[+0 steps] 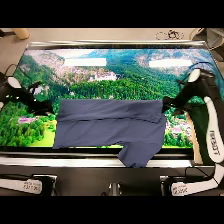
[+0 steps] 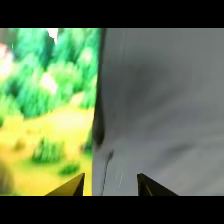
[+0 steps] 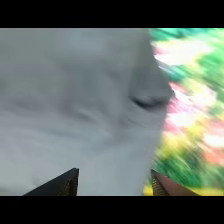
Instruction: Fold the shirts.
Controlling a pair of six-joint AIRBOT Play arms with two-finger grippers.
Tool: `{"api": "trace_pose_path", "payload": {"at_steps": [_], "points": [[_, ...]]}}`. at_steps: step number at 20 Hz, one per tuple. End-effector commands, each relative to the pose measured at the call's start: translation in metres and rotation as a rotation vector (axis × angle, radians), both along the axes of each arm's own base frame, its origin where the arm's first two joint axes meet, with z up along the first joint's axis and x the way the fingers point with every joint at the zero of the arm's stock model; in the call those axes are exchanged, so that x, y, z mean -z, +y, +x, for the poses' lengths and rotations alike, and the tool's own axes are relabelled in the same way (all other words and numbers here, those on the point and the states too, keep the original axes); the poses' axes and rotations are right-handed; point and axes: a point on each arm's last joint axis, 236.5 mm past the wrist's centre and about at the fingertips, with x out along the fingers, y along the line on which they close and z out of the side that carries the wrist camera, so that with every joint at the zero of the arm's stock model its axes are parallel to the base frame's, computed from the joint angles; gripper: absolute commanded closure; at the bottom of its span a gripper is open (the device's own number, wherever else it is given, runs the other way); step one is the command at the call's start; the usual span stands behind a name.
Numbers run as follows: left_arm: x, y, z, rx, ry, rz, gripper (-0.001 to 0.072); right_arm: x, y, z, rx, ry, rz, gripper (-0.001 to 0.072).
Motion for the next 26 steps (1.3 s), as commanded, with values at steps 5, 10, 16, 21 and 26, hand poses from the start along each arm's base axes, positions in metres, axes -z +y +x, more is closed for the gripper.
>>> {"api": "trace_pose_path", "payload": {"at_steps": [5,10,16,21,26], "points": [[0.051,-0.011,-0.142,-0.088,0.108,-0.019,0.0282,0.013,-0.004,-0.079,0.026,-0.035,0.002,0.0254],[0.073,-0.03,-0.162,-0.13,0.126,-0.069,0.0281,0.018,-0.001,-0.096,0.006,-0.002,0.011,0.0254],[0.073,-0.037,-0.143,-0.183,0.065,-0.102,0.0523,0.019,-0.002,-0.106,-0.003,0.031,0.006,0.0253],[0.072,-0.039,-0.143,-0.159,0.055,-0.114,0.0682,0.056,0.035,-0.175,0.001,0.08,0.122,0.0225],[0.07,-0.041,-0.142,-0.164,0.049,-0.121,0.0682,0.087,0.077,-0.191,0.117,0.061,0.279,0.0236]]}}
